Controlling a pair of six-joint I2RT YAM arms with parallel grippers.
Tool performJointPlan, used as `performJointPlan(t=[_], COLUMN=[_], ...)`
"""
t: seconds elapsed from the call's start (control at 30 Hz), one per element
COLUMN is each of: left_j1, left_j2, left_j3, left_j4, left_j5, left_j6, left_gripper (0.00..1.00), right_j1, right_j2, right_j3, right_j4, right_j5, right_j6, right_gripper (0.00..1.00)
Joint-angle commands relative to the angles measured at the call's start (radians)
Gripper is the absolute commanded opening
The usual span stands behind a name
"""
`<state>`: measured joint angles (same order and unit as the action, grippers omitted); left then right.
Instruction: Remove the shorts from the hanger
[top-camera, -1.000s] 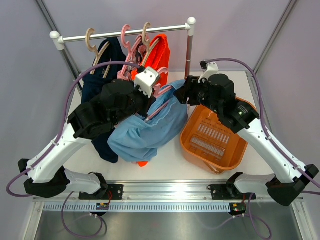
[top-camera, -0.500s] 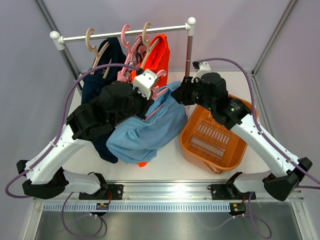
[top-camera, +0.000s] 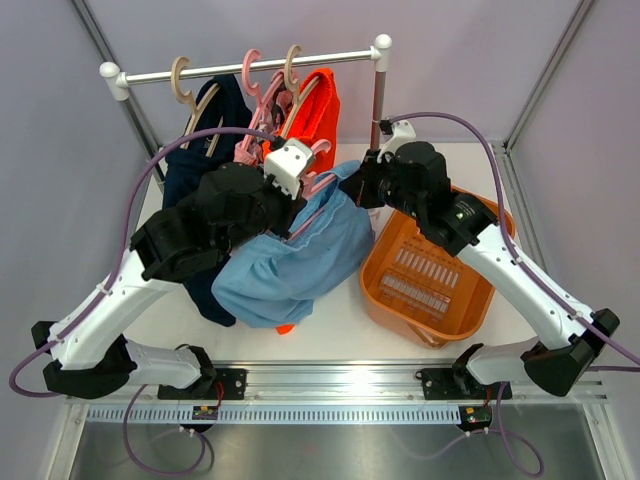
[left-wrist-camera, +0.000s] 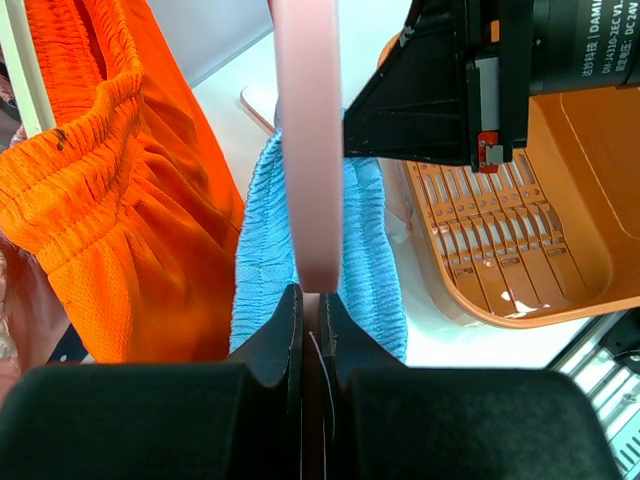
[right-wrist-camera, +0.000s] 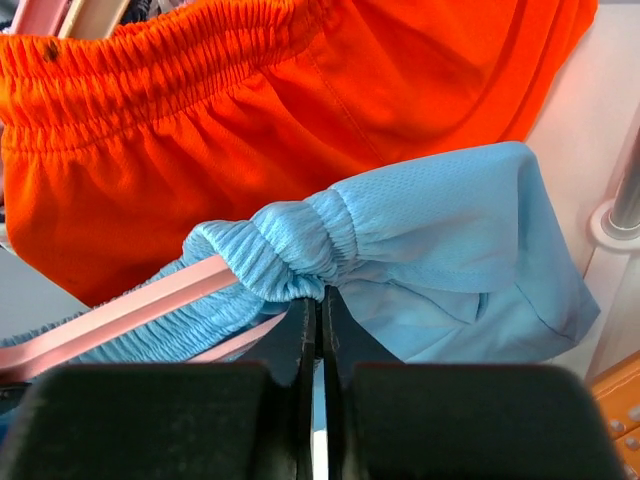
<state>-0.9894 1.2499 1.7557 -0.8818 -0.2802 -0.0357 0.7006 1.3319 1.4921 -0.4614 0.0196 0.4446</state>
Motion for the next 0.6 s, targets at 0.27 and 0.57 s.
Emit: performJointPlan(t=[0.27, 0.57], left_j1=[-0.008, -0.008], left_j2=[-0.119, -0.204], left_j3=[-0.03, -0.076], left_j4=[0.038, 0.062], left_j5=[0.137, 0.185], left_j6=[-0.024, -0.021], left_gripper=[0.0, 0.0], right_j1=[-0.091, -0.245], right_j2=[0.128, 0.188], right_j3=[0.252, 0.313], right_j4=[-0.126, -0.169], right_j5=[0.273, 0.246], right_j6=[-0.067, -0.049], right_gripper=[0.0, 0.0])
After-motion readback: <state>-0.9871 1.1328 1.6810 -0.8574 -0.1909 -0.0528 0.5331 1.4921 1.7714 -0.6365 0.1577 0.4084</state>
